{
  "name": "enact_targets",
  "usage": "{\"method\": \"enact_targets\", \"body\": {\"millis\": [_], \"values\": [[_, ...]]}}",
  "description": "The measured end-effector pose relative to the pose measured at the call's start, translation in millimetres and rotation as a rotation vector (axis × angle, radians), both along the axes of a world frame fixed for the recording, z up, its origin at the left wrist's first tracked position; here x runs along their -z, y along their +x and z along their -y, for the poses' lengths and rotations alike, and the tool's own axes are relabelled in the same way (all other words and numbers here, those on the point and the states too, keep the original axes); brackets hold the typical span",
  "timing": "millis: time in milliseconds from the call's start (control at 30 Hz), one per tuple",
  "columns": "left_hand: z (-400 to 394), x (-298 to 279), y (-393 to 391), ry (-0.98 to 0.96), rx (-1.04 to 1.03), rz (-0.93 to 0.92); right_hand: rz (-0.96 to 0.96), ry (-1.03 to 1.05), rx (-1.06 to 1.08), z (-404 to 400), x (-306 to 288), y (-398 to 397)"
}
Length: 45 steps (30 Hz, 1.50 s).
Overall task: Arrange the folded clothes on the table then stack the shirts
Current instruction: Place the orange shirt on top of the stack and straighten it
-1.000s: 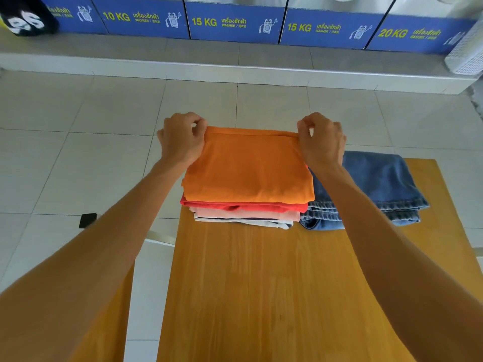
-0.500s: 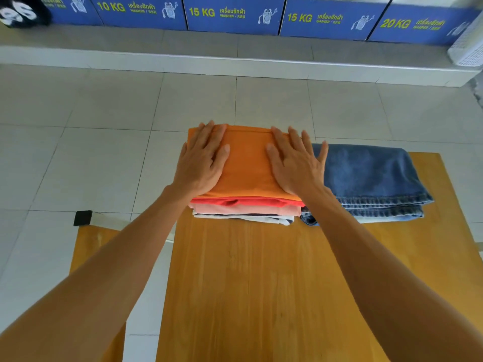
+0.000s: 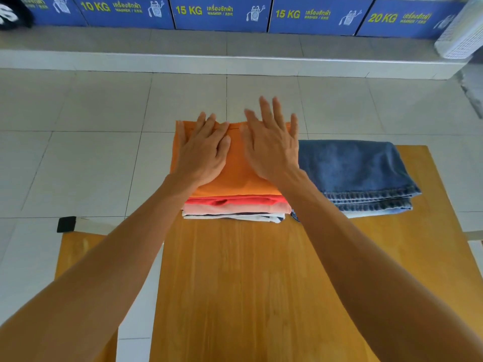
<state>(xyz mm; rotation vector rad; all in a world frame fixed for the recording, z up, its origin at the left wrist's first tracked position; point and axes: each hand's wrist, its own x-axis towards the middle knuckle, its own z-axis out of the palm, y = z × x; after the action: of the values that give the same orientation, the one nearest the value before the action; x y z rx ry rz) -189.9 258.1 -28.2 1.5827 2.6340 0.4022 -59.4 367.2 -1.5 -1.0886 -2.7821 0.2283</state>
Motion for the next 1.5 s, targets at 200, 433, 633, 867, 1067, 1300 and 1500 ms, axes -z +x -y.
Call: {"method": "enact_targets", "body": {"millis": [200,433,633,867,1067,1300,1500], "values": [[9,12,2,-0.021,0.048,-0.021,0.041,-0.144,0.147,20,30,26],[13,15,8,-0.106,0.072,-0.057,0.147,-0.079,0.165,31,30,31],[26,10,5,0.049,-0.098,0.087,-0.061,0.014,0.048,47,-2,2],[42,-11,-19,0.283,-0.281,0.503,0.057,-0.032,-0.085,62,39,-12],[37,-32,-54,0.214,-0.38,0.582,-0.015,0.05,-0.144,67,27,-15],[29,-36,-67,0.114,-0.098,0.516,-0.04,0.025,-0.117,79,32,-21],[27,-25,-82,0.105,-0.074,0.409,-0.028,0.01,-0.134,79,32,-28]]}}
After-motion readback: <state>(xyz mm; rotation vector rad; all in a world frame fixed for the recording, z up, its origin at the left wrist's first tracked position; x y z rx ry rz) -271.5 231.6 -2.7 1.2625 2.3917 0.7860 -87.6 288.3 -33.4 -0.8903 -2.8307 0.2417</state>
